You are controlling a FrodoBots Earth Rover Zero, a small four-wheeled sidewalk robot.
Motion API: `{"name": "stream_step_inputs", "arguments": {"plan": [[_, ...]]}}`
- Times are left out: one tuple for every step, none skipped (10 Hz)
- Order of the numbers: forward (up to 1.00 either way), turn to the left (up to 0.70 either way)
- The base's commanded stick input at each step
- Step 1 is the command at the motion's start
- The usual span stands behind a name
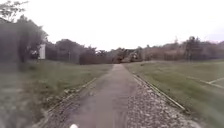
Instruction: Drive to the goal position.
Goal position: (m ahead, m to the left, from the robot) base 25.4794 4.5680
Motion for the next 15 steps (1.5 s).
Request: {"name": "stream_step_inputs", "arguments": {"plan": [[1.0, 0.01], [1.0, 0.01], [1.0, 0.01], [1.0, 0.01], [1.0, 0.01], [1.0, 0.01], [1.0, 0.01], [1.0, 0.01], [1.0, 0.01], [1.0, 0.01], [1.0, -0.01], [1.0, -0.03], [1.0, -0.05], [1.0, -0.08], [0.85, -0.33]]}}
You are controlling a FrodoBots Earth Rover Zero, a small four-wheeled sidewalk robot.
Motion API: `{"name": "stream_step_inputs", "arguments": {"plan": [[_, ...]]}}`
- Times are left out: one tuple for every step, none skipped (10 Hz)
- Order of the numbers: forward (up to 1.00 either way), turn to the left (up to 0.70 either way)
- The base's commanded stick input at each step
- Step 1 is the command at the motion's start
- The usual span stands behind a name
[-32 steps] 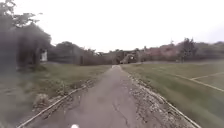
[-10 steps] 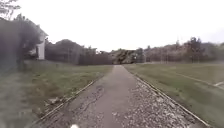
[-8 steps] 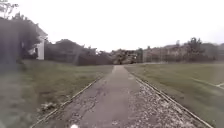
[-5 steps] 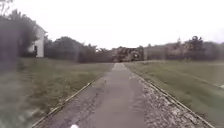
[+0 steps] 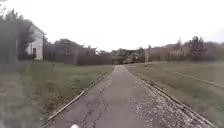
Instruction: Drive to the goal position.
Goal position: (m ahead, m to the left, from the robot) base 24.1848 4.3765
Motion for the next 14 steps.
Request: {"name": "stream_step_inputs", "arguments": {"plan": [[0.85, -0.33], [0.85, -0.07], [0.85, -0.03], [0.85, 0.0], [0.85, 0.01], [0.85, 0.01], [0.85, 0.01], [0.85, 0.01], [0.84, 0.01], [0.77, 0.01], [0.7, 0.01], [0.7, -0.09], [0.7, -0.2], [0.7, -0.17]]}}
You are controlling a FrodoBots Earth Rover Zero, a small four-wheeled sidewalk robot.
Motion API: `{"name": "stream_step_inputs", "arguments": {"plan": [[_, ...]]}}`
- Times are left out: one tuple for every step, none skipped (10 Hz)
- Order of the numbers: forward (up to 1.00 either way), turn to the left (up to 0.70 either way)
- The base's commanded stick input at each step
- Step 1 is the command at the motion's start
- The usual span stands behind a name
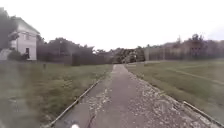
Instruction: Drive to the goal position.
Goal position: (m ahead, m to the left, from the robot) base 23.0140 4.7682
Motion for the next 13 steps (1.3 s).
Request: {"name": "stream_step_inputs", "arguments": {"plan": [[0.7, -0.06], [0.7, 0.01], [0.7, 0.01], [0.71, 0.01], [0.78, 0.01], [0.85, 0.01], [0.85, -0.3], [0.85, -0.32], [0.85, 0.01], [0.85, 0.01], [0.85, 0.01], [0.85, 0.01], [0.85, 0.01]]}}
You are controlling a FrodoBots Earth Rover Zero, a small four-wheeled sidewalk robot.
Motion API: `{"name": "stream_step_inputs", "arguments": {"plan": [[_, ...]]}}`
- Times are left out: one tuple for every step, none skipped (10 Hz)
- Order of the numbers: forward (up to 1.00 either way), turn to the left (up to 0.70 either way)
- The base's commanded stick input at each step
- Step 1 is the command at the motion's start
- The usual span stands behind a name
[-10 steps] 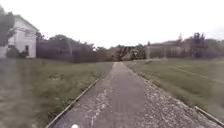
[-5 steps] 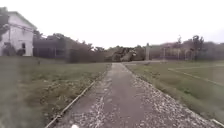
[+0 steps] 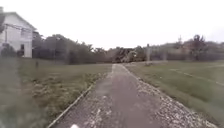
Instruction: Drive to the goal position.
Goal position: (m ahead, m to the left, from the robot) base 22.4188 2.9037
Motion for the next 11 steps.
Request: {"name": "stream_step_inputs", "arguments": {"plan": [[0.85, 0.01], [0.85, 0.01], [0.85, 0.01], [0.85, 0.01], [0.85, 0.01], [0.85, 0.01], [0.85, 0.01], [0.85, 0.01], [0.85, 0.01], [0.85, 0.01], [0.85, 0.01]]}}
